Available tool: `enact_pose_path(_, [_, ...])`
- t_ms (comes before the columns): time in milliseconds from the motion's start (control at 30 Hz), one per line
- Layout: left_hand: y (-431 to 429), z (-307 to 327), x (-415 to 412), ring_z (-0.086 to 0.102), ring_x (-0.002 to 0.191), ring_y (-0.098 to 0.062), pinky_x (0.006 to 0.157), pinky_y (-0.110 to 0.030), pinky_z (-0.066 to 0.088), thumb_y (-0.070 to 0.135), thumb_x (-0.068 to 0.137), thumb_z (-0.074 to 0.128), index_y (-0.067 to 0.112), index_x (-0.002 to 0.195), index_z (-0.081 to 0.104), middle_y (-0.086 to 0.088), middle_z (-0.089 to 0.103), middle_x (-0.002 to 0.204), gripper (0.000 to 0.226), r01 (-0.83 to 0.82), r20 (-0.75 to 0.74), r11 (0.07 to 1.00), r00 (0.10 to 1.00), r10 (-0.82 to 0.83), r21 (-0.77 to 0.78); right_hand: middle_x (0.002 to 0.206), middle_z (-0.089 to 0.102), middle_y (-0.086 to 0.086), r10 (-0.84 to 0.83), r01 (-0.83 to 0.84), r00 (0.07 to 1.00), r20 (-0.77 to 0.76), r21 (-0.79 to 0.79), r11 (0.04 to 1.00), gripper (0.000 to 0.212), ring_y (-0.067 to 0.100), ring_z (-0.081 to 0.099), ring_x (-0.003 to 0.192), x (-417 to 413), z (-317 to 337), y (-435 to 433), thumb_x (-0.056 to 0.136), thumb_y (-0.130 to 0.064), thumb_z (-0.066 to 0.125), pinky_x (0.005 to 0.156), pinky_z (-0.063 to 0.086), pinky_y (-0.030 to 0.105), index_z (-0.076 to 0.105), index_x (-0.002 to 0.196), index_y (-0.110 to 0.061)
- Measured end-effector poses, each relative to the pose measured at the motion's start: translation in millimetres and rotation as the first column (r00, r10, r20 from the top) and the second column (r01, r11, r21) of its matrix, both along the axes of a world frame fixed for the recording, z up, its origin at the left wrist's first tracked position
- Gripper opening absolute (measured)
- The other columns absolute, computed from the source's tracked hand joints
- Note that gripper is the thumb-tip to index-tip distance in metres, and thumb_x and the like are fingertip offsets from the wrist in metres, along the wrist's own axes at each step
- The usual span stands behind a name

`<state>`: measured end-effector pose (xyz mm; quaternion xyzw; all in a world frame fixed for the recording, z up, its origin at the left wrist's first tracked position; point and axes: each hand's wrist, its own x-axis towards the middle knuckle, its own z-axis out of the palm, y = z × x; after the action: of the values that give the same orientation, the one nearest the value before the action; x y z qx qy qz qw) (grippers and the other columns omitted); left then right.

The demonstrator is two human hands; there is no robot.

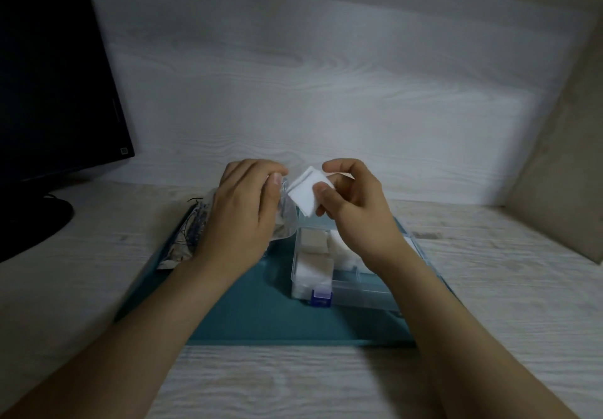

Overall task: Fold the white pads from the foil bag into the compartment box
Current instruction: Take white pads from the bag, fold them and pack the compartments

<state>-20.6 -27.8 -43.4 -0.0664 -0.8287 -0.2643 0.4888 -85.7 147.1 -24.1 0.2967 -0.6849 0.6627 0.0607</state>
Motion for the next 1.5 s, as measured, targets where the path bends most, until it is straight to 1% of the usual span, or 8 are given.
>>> enact_pose_path(167, [13.3, 12.0, 7.4, 0.075, 0.08, -0.012, 0.068, -0.036, 0.062, 0.028, 0.108, 0.058, 0.014, 0.107, 0.073, 0.007, 0.076, 0.089, 0.021, 0.187, 0.028, 0.919, 0.977, -0.21, 0.346, 0.092, 0.067, 0.01, 0.046, -0.048, 0.994, -0.104, -0.016, 0.999, 0.019, 0.01, 0.062, 0.076, 6.1, 2.9, -1.8, 0.102, 0.006, 0.055, 0.069, 0.054, 0.025, 0.06, 0.116, -0.005])
enact_pose_path(333, [21.6, 21.4, 14.6, 0.081, 0.081, -0.027, 0.069, -0.038, 0.067, 0.017, 0.105, 0.064, 0.006, 0.113, 0.073, -0.009, 0.08, 0.09, 0.017, 0.32, 0.071, 0.635, 0.857, -0.51, 0.703, 0.088, 0.071, 0.009, 0.01, -0.009, 0.975, -0.222, 0.001, 1.0, 0.019, 0.04, 0.065, 0.082, 5.9, 1.0, -2.0, 0.1, -0.004, 0.062, 0.071, 0.058, 0.054, 0.061, 0.117, -0.015])
enact_pose_path(433, [20.4, 22.1, 15.8, 0.081, 0.084, -0.03, 0.074, -0.034, 0.066, 0.013, 0.106, 0.062, 0.0, 0.114, 0.073, -0.015, 0.081, 0.091, 0.018, 0.32, 0.114, 0.587, 0.804, -0.584, 0.744, 0.097, 0.07, -0.002, -0.063, 0.084, 0.946, -0.319, 0.054, 0.995, 0.023, 0.02, 0.067, 0.076, 6.8, 1.3, -0.1, 0.097, -0.006, 0.068, 0.067, 0.057, 0.037, 0.064, 0.118, -0.015])
enact_pose_path(567, [17.7, 20.9, 14.4, 0.081, 0.086, -0.027, 0.074, -0.033, 0.065, 0.012, 0.107, 0.061, 0.002, 0.111, 0.074, -0.014, 0.081, 0.091, 0.018, 0.31, 0.11, 0.581, 0.811, -0.575, 0.753, 0.115, 0.065, -0.007, -0.124, 0.272, 0.815, -0.566, 0.185, 0.944, 0.051, 0.008, 0.061, 0.093, 10.1, 0.2, 0.6, 0.077, -0.021, 0.089, 0.077, 0.043, 0.01, 0.064, 0.121, -0.019])
enact_pose_path(800, [16.5, 19.3, 13.1, 0.081, 0.094, -0.025, 0.077, -0.03, 0.065, 0.019, 0.112, 0.049, 0.007, 0.122, 0.073, -0.011, 0.082, 0.102, 0.028, 0.295, 0.137, 0.547, 0.777, -0.615, 0.784, 0.113, 0.072, -0.006, -0.095, 0.383, 0.709, -0.699, 0.268, 0.884, 0.051, 0.008, 0.065, 0.096, 7.3, -5.6, -0.4, 0.078, -0.031, 0.089, 0.082, 0.054, 0.024, 0.067, 0.121, -0.017])
enact_pose_path(1133, [14.4, 19.9, 13.4, 0.08, 0.093, -0.028, 0.079, -0.034, 0.066, 0.022, 0.112, 0.051, 0.003, 0.119, 0.073, -0.014, 0.081, 0.1, 0.03, 0.303, 0.172, 0.533, 0.724, -0.668, 0.79, 0.137, 0.068, 0.001, -0.05, 0.347, 0.699, -0.714, 0.277, 0.896, 0.028, 0.01, 0.067, 0.117, 6.4, -5.7, 1.5, 0.083, -0.025, 0.084, 0.095, 0.053, 0.017, 0.076, 0.109, -0.017])
enact_pose_path(1333, [13.0, 17.9, 10.9, 0.08, 0.092, -0.029, 0.08, -0.036, 0.066, 0.016, 0.112, 0.05, 0.006, 0.119, 0.073, -0.013, 0.08, 0.102, 0.026, 0.309, 0.213, 0.614, 0.749, -0.628, 0.727, 0.104, 0.076, -0.006, -0.132, 0.201, 0.903, -0.41, 0.131, 0.971, 0.039, 0.011, 0.074, 0.093, 11.0, 1.5, 0.2, 0.093, -0.021, 0.077, 0.083, 0.061, 0.031, 0.065, 0.131, -0.018])
enact_pose_path(1500, [18.8, 17.6, 12.9, 0.078, 0.066, -0.026, 0.049, -0.034, 0.06, 0.017, 0.11, 0.055, 0.005, 0.109, 0.073, -0.014, 0.078, 0.086, 0.021, 0.281, 0.264, 0.72, 0.796, -0.544, 0.635, 0.092, 0.08, 0.005, -0.101, 0.1, 0.994, 0.037, 0.014, 0.995, 0.015, 0.012, 0.073, 0.079, 5.8, 12.1, 7.5, 0.097, -0.003, 0.068, 0.077, 0.061, 0.03, 0.08, 0.102, -0.011])
